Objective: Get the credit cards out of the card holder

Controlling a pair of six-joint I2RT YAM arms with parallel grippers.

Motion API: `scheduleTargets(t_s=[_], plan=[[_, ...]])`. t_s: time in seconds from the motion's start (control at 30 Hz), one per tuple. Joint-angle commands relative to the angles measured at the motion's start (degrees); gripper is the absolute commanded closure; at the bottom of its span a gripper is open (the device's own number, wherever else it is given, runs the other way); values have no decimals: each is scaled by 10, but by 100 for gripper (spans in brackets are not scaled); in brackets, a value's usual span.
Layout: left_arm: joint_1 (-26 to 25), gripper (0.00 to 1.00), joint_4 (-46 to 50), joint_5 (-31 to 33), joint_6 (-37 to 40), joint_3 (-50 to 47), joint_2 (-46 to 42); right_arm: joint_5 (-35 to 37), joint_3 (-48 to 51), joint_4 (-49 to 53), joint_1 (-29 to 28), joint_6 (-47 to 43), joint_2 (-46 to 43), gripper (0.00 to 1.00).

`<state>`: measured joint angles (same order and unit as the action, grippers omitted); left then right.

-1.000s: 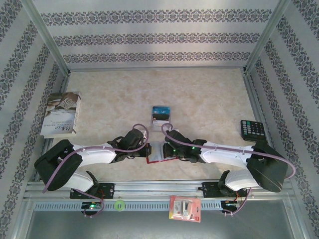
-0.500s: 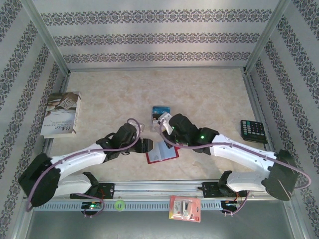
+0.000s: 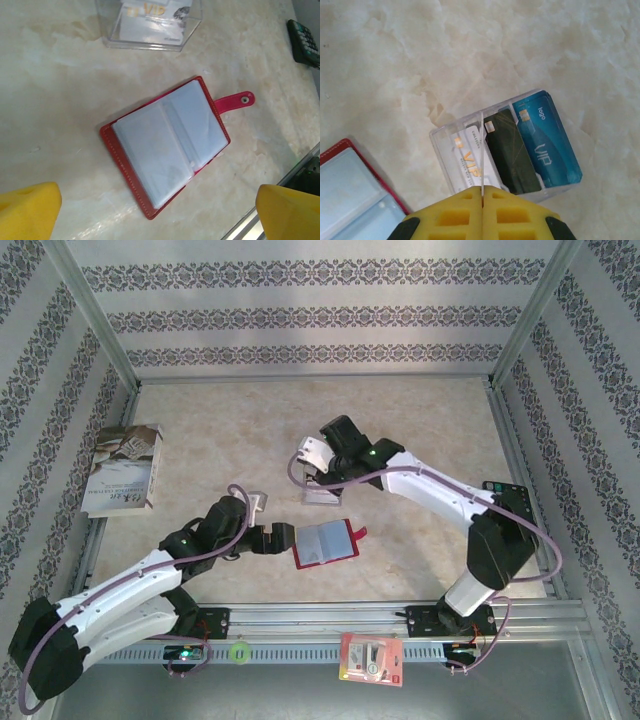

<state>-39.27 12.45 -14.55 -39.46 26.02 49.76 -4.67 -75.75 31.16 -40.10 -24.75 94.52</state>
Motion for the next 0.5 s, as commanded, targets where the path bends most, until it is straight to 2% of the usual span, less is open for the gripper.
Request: scheduleTargets(t_s=[0.0, 0.2, 0.47], plan=[[13, 0, 30, 0, -13, -13, -11, -50, -35, 55, 15, -52, 42, 100], [25, 0, 54, 3, -10, -17, -13, -72, -71, 66, 32, -70, 87, 100], [54, 0, 53, -14, -12, -33, -18, -92, -70, 74, 45, -80, 112, 100]])
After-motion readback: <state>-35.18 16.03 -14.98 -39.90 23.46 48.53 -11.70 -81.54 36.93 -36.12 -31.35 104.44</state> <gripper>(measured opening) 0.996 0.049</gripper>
